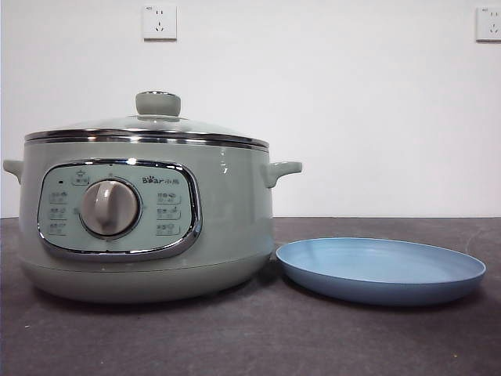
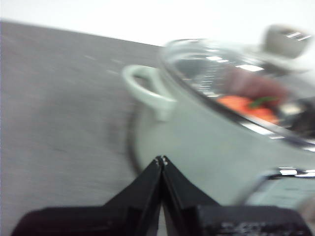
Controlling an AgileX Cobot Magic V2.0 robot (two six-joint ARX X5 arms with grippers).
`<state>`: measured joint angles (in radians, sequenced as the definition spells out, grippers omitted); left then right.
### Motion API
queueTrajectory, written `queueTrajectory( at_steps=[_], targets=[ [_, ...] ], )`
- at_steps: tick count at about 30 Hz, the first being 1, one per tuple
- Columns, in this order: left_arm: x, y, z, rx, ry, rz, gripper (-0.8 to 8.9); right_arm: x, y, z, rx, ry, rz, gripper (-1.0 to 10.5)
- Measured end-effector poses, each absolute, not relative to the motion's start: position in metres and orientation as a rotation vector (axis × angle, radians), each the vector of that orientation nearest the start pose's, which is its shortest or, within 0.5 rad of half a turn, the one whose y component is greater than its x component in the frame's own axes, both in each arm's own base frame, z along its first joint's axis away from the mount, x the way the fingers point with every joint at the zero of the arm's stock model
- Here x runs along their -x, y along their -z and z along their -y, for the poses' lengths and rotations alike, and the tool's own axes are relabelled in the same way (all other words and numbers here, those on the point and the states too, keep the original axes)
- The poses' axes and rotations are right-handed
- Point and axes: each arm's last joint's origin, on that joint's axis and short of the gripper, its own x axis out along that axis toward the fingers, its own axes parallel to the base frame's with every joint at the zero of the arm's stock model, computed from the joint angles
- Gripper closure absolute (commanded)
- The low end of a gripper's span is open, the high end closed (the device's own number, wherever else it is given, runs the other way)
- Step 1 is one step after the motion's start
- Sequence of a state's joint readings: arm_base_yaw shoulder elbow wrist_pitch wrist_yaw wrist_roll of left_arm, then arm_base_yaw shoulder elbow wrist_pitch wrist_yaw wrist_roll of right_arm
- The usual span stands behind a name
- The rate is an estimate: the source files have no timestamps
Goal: Take the pumpkin out from the steamer,put the pumpkin in the blue plate,close the lid
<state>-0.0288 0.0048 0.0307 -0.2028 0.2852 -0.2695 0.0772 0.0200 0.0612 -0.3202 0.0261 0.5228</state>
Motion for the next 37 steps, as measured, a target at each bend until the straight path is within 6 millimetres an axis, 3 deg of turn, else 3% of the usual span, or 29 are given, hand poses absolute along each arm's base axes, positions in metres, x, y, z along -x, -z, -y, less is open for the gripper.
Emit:
queueTrajectory(
  at_steps=[10, 13, 18, 24, 33, 37],
  targets=[
    [-0.093, -0.156, 0.012, 0.455, 0.302, -0.244, 8.21, -0.091, -0.153, -0.009, -0.634, -0.049, -0.309, 9.6],
    [-0.091, -0.167, 0.011, 0.472, 0.283, -0.234, 8.21, -0.090, -0.160, -0.010, -0.641, -0.082, -0.309, 9.6],
    [-0.092, -0.200, 0.010, 0.471, 0.261, -0.211, 8.21, -0.086, -0.196, -0.010, -0.633, -0.110, -0.256, 9.6],
    [-0.107, -0.234, 0.011, 0.435, 0.254, -0.262, 8.21, -0.089, -0.240, -0.010, -0.551, -0.122, -0.242, 9.6],
    [-0.139, -0.299, 0.015, 0.285, 0.385, -0.308, 8.21, -0.110, -0.309, -0.012, -0.388, -0.132, -0.276, 9.6],
    [-0.152, -0.319, 0.017, 0.241, 0.445, -0.370, 8.19, -0.123, -0.333, -0.013, -0.297, -0.167, -0.335, 9.6]
  ],
)
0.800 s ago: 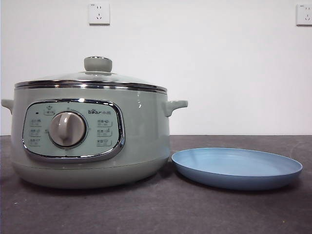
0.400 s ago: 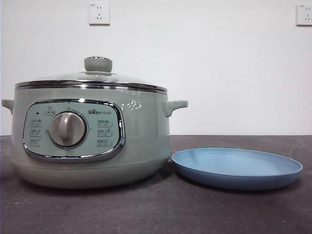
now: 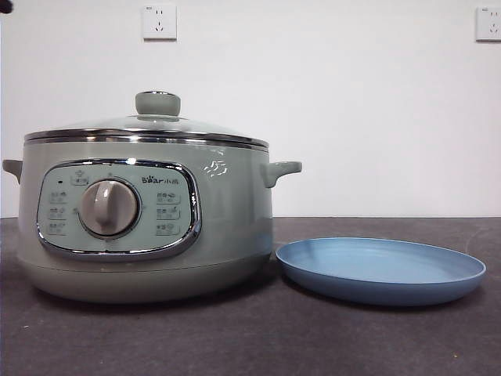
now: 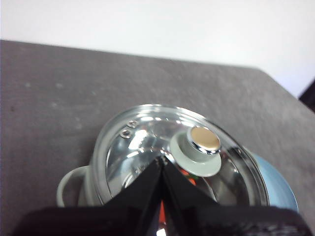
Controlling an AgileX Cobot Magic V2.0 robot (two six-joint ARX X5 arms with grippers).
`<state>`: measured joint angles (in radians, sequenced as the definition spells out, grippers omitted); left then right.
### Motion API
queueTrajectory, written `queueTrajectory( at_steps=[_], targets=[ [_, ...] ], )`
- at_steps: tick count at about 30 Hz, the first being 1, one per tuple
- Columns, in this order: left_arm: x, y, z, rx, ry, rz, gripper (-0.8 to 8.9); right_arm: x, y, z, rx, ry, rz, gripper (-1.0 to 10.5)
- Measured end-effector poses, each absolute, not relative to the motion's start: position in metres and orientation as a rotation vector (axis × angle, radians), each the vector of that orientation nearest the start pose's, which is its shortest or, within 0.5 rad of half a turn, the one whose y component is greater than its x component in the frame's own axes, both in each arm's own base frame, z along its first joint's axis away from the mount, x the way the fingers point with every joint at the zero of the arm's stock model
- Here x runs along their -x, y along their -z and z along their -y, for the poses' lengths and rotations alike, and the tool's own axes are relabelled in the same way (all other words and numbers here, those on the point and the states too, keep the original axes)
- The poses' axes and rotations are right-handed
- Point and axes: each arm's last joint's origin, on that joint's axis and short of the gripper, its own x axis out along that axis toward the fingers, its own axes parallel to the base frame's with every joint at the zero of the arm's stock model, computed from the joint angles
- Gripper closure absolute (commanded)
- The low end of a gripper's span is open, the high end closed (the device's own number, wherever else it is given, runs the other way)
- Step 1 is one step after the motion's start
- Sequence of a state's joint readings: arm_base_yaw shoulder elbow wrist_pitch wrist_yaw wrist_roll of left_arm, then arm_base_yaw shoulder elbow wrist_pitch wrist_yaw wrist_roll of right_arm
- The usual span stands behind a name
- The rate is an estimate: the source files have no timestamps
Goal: Take the pumpkin out from the steamer,put the pumpkin in the blue plate,close the lid
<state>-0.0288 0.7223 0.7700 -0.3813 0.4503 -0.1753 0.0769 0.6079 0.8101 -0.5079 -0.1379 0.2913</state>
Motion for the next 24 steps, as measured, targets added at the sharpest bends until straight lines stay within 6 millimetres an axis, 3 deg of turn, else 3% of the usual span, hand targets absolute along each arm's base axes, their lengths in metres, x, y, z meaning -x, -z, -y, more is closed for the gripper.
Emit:
queueTrajectory(
  at_steps=[4, 7, 9, 10, 12, 18, 24],
  targets=[
    [-0.158, -0.332, 0.018, 0.204, 0.482, -0.420, 8.17, -0.134, -0.350, -0.017, -0.234, -0.268, -0.412, 8.6],
    [-0.158, -0.340, 0.018, 0.182, 0.495, -0.410, 8.03, -0.144, -0.356, -0.019, -0.209, -0.297, -0.455, 6.9],
    [-0.158, -0.340, 0.018, 0.176, 0.499, -0.407, 6.81, -0.149, -0.356, -0.019, -0.204, -0.296, -0.471, 5.9],
    [-0.158, -0.340, 0.018, 0.174, 0.501, -0.409, 5.33, -0.152, -0.354, -0.019, -0.202, -0.295, -0.486, 5.3],
    [-0.159, -0.340, 0.018, 0.176, 0.502, -0.413, 3.62, -0.155, -0.351, -0.019, -0.205, -0.291, -0.519, 4.6],
    [-0.164, -0.339, 0.024, 0.182, 0.530, -0.414, 3.51, -0.158, -0.346, -0.020, -0.207, -0.286, -0.564, 4.4],
    [-0.186, -0.340, 0.043, 0.174, 0.619, -0.464, 3.51, -0.160, -0.345, -0.020, -0.205, -0.286, -0.568, 4.4]
  ],
)
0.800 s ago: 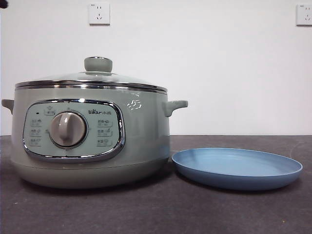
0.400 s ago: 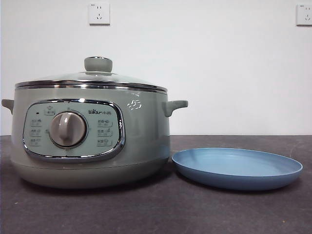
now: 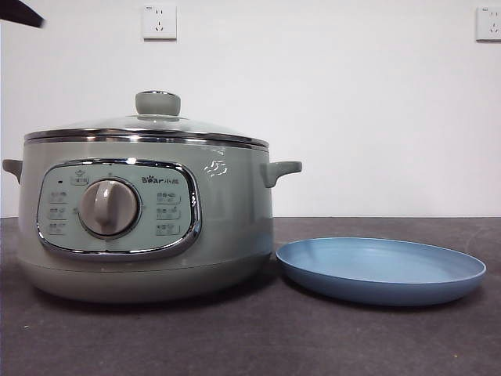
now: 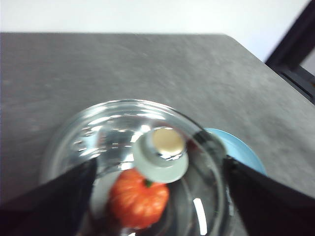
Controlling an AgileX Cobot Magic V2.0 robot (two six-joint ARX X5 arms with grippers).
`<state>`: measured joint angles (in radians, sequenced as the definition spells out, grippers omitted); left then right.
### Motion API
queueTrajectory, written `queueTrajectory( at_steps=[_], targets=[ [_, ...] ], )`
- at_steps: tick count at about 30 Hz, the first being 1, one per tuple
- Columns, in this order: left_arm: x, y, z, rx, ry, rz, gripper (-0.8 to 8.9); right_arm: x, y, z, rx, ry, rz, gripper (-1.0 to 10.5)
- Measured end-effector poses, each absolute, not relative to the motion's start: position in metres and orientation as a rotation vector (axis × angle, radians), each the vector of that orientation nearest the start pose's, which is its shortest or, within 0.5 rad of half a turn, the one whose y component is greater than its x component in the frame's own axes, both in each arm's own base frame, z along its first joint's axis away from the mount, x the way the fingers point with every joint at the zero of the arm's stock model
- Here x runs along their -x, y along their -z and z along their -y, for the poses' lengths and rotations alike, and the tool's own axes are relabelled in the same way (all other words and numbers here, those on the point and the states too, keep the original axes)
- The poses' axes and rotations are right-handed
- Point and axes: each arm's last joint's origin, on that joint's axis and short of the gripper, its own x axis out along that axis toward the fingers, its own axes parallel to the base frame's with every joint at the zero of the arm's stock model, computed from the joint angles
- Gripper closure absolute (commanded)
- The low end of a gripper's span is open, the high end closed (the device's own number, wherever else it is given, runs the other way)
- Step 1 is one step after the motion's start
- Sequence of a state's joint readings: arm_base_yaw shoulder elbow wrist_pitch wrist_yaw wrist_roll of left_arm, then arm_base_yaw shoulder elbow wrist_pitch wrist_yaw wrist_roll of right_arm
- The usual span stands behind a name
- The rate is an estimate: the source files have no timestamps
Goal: Take the pumpkin out from the steamer,put the pumpkin in the blue plate,close the lid
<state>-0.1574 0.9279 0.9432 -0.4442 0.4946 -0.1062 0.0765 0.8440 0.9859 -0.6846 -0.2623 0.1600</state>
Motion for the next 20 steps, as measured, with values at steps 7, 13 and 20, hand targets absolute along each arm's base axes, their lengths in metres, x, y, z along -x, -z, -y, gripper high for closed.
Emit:
queueTrajectory(
  at_steps=[7, 13, 20],
  targets=[
    [-0.221, -0.351, 0.081, 0.101, 0.658, -0.513, 3.51, -0.159, -0.345, -0.020, -0.205, -0.287, -0.576, 4.4],
    [-0.249, -0.339, 0.113, -0.013, 0.626, -0.590, 3.51, -0.158, -0.343, -0.020, -0.203, -0.287, -0.596, 4.4],
    [-0.268, -0.308, 0.131, -0.104, 0.587, -0.717, 3.51, -0.158, -0.342, -0.020, -0.197, -0.288, -0.603, 4.4]
  ],
)
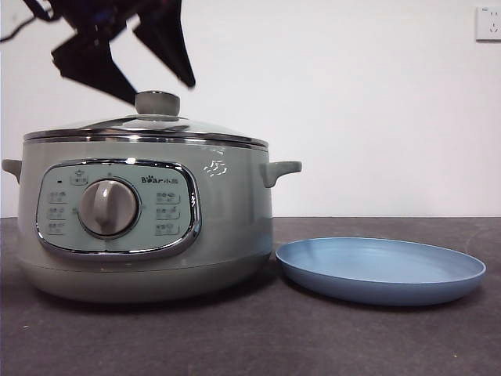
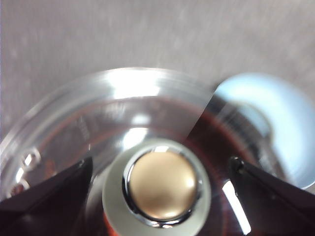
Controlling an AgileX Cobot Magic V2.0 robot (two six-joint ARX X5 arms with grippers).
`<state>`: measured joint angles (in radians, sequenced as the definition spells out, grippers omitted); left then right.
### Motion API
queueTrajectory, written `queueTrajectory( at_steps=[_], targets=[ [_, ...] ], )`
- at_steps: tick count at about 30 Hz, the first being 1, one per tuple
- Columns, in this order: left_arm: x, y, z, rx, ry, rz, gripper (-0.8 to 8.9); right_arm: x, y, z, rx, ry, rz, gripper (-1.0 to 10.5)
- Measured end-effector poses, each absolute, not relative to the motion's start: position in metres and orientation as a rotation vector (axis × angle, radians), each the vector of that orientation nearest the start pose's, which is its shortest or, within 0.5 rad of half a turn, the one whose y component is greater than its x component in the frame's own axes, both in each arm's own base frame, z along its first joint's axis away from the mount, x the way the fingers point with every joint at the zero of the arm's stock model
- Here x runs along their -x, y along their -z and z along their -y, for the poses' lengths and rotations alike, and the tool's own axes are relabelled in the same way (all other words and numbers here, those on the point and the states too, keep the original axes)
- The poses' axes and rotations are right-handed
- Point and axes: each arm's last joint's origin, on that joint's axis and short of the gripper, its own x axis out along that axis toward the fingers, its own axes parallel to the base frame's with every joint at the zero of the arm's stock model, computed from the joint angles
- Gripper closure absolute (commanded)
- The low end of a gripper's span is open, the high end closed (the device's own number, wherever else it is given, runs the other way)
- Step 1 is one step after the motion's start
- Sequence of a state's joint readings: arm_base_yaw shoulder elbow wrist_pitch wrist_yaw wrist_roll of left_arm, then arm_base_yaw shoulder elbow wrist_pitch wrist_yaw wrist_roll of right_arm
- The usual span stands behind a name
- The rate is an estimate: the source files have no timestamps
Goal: Take the pumpkin out from the steamer,put the pumpkin in the blue plate,close the lid
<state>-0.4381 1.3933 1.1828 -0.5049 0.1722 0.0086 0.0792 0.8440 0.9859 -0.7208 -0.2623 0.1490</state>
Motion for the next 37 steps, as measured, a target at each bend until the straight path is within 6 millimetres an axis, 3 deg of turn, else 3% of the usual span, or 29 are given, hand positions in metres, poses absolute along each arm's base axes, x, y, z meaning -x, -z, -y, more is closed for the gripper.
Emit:
queueTrajectory(
  at_steps=[5, 7, 13, 29, 32, 37],
  targets=[
    [-0.271, -0.299, 0.135, -0.128, 0.585, -0.753, 3.52, -0.157, -0.342, -0.020, -0.197, -0.287, -0.612, 4.4],
    [-0.271, -0.300, 0.136, -0.129, 0.586, -0.751, 4.05, -0.157, -0.341, -0.020, -0.197, -0.287, -0.616, 4.4],
    [-0.270, -0.299, 0.135, -0.159, 0.585, -0.748, 8.19, -0.157, -0.341, -0.020, -0.197, -0.287, -0.620, 4.4],
    [-0.268, -0.307, 0.135, -0.202, 0.553, -0.744, 8.22, -0.157, -0.341, -0.020, -0.202, -0.284, -0.626, 4.4],
    [-0.262, -0.321, 0.132, -0.204, 0.538, -0.710, 8.22, -0.158, -0.341, -0.021, -0.211, -0.314, -0.619, 4.4],
    [-0.240, -0.368, 0.117, -0.190, 0.486, -0.553, 8.22, -0.168, -0.342, -0.029, -0.244, -0.473, -0.600, 4.4]
  ],
)
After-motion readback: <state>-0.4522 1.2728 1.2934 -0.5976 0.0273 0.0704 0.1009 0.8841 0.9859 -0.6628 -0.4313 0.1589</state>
